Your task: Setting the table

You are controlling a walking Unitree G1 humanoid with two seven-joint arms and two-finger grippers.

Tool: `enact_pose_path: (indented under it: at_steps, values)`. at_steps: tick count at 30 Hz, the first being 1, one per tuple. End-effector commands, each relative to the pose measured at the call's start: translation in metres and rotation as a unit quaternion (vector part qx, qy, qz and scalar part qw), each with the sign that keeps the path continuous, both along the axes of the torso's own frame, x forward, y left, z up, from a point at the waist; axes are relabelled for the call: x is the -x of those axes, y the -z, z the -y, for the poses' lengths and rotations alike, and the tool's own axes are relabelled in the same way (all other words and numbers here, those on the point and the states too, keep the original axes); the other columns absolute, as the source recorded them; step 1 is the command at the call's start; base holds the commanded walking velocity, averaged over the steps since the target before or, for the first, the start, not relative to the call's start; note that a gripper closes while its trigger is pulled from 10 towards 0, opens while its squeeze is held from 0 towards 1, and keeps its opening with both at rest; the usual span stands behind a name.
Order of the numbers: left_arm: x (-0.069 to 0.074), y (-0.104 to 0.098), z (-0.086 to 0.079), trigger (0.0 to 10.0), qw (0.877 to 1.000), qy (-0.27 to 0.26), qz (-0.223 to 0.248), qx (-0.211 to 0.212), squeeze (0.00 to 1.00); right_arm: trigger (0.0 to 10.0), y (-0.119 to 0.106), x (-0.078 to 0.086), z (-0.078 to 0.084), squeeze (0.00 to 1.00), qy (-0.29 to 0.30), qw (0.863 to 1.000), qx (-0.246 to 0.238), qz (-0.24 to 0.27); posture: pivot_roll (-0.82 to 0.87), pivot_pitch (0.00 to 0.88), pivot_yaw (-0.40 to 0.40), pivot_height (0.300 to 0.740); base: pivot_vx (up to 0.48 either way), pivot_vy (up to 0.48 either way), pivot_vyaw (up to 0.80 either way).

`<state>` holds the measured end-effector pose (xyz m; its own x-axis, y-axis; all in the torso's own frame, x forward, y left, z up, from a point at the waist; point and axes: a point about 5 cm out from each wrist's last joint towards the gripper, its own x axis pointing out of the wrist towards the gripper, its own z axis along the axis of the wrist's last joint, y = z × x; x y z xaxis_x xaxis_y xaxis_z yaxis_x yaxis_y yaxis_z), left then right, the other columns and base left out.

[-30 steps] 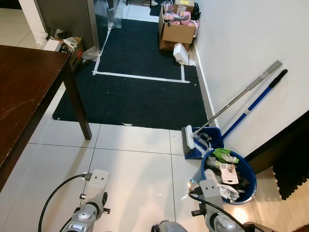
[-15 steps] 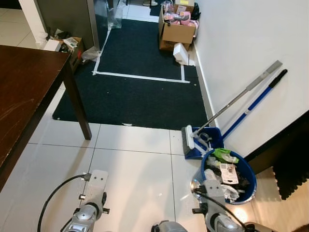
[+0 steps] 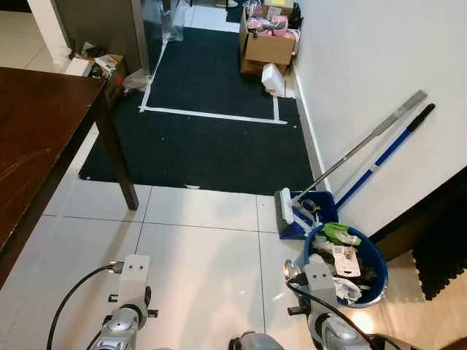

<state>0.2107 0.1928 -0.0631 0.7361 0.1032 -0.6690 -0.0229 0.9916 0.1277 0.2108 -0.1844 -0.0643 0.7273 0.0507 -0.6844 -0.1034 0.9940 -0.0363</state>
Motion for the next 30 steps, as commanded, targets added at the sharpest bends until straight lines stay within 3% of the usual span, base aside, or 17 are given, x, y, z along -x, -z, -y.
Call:
enact_pose_path:
  at_steps: [1,4,7,10,13,15,17,18,30]
  values:
    - [-0.001,-0.002,-0.001,10.0,1.000,-0.001,0.016,-0.007,0.00,10.0,-0.007,-0.009,0.004,0.00,0.022,0.999,0.003,0.025,0.05,0.052,-0.053,0.740,0.000,0.000,0.00]
    - [-0.006,-0.005,0.001,10.0,1.000,0.001,0.029,-0.004,0.00,10.0,-0.015,-0.022,-0.003,0.00,0.003,0.998,0.018,0.055,0.04,0.049,-0.053,0.740,0.000,0.000,0.00]
    - [-0.007,-0.005,0.005,10.0,1.000,0.001,0.025,0.004,0.00,10.0,-0.016,-0.023,-0.007,0.00,-0.008,0.998,0.018,0.062,0.05,0.051,-0.055,0.740,0.000,0.000,0.00]
    - [-0.007,-0.003,0.008,10.0,1.000,0.007,0.014,0.006,0.00,10.0,-0.015,-0.021,-0.008,0.00,-0.013,0.998,0.019,0.057,0.05,0.051,-0.056,0.740,0.000,0.000,0.00]
    - [-0.004,-0.002,0.017,10.0,0.998,0.056,0.020,-0.012,0.00,10.0,-0.009,-0.012,-0.005,0.00,-0.006,0.999,0.012,0.038,0.05,0.048,-0.060,0.740,0.000,0.000,0.00]
    - [-0.003,-0.002,0.017,10.0,0.998,0.053,0.025,-0.008,0.00,10.0,-0.007,-0.010,-0.004,0.00,-0.006,0.999,0.014,0.032,0.05,0.045,-0.061,0.740,0.000,0.000,0.00]
    - [-0.005,-0.005,0.021,10.0,0.997,0.030,0.052,0.052,0.00,10.0,-0.003,-0.004,-0.001,0.00,-0.013,0.999,0.033,0.015,0.06,0.044,-0.061,0.740,0.000,0.000,0.00]
    - [-0.006,-0.007,0.021,10.0,0.996,0.028,0.059,0.057,0.00,10.0,-0.002,-0.003,-0.001,0.00,-0.012,0.999,0.033,0.016,0.06,0.043,-0.061,0.740,0.000,0.000,0.00]
    - [-0.010,-0.008,0.019,10.0,0.997,0.042,0.051,0.042,0.00,10.0,-0.002,-0.003,-0.001,0.00,-0.009,0.999,0.027,0.018,0.05,0.039,-0.045,0.740,0.000,0.000,0.00]
